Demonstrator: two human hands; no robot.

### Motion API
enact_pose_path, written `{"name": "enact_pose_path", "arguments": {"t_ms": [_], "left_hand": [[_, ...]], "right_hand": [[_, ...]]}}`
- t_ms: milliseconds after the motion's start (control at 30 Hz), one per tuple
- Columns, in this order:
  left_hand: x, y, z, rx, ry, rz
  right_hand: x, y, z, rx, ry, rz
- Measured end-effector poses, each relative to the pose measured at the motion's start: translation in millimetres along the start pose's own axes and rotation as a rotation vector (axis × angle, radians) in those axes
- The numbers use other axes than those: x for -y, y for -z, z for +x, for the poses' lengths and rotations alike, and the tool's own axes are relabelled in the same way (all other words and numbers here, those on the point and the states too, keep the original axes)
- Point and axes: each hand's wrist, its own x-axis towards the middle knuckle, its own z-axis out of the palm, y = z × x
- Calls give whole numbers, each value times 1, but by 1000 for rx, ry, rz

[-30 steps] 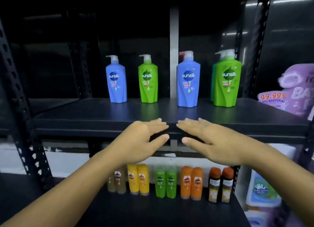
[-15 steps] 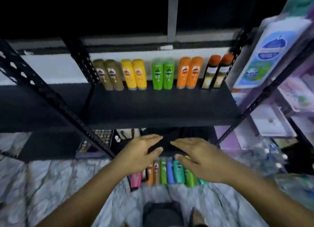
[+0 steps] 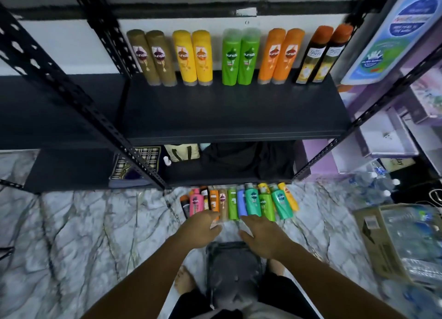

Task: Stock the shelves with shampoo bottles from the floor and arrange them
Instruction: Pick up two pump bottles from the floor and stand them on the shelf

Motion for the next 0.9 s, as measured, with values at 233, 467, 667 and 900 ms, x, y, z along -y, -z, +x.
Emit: {"name": "enact_pose_path", "arguments": {"t_ms": [233, 467, 667, 900], "left_hand": [[3, -21, 0, -91, 184, -118], [10, -29, 10, -200, 298, -181], [56, -40, 61, -145, 299, -211], [158, -100, 177, -130, 329, -259]], "right_hand": [[-29, -2, 21, 84, -5, 98], [-65, 32, 67, 146, -52, 189], [-101, 11, 114, 131, -175, 103], [-156, -97, 224, 98, -345, 191]]}}
